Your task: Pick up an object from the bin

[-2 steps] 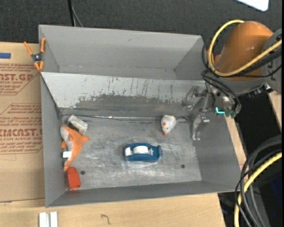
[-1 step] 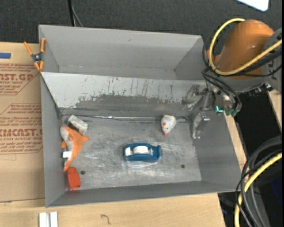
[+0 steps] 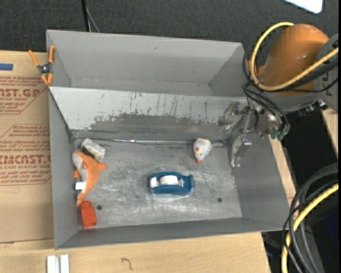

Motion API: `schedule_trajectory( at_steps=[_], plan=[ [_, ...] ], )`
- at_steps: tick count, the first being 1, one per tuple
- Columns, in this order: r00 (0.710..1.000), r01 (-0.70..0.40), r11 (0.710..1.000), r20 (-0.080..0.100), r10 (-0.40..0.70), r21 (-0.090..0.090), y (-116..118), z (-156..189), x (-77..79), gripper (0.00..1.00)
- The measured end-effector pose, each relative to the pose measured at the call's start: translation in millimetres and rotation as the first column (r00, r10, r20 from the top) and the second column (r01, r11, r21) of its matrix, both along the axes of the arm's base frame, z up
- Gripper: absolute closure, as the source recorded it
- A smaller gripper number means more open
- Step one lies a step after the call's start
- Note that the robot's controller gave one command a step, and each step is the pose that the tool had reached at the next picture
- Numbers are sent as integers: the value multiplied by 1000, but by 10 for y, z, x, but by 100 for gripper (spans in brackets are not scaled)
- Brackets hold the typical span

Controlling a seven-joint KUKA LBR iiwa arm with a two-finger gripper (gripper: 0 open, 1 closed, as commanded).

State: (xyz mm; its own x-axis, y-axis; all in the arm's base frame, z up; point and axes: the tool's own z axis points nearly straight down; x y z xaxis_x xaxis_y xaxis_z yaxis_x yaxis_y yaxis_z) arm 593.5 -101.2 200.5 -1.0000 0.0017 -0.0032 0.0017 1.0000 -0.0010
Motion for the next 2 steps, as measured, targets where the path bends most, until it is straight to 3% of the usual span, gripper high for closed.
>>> schedule_trajectory(
  at_steps=[1,2],
  plan=[
    [1000,30,1000,-6,-30,2,126,-249,-51,0],
    [988,-157,988,12,157,-4,232,-394,-43,0]
  ],
)
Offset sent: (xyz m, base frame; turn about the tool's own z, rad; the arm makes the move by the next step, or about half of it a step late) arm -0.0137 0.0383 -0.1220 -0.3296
